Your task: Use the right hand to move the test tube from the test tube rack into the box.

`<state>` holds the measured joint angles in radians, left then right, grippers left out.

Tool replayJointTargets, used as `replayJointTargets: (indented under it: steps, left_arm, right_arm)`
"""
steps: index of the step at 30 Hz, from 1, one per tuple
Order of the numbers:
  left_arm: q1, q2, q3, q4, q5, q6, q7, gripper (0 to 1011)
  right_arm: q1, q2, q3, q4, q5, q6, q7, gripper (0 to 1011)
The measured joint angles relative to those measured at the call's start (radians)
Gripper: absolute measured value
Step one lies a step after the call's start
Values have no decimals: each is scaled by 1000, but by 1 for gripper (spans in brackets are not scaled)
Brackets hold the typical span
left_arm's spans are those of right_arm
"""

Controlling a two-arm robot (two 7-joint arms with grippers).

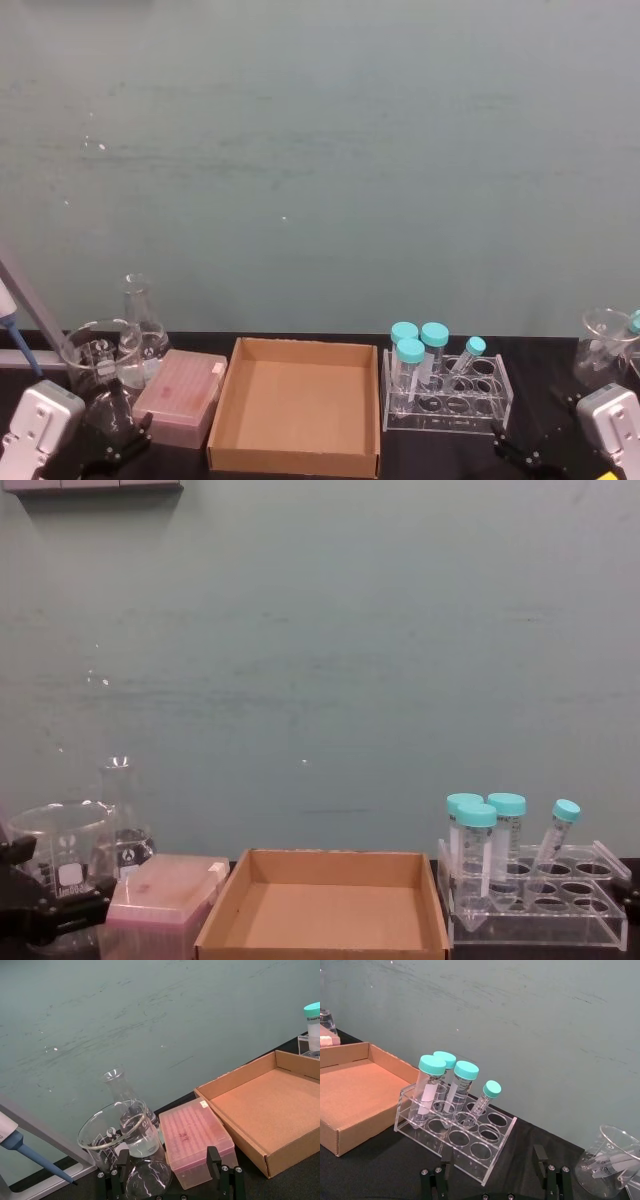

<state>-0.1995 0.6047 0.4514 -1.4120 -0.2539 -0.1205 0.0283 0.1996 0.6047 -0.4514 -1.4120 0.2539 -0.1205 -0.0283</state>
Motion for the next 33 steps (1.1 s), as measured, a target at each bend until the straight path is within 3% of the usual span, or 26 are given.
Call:
replayJointTargets:
  steps: [23,29,33]
  left_arm:
    - [0,0,0,0,0,0,0,1000]
    - [0,0,0,0,0,0,0,1000]
    - [0,0,0,0,0,0,0,1000]
  right_arm:
    - [0,-1,2,1,6,-3,5,1000]
    - [4,-24,53,25,151,-44,148,1000]
    - [21,-44,74,40,205,-38,202,1000]
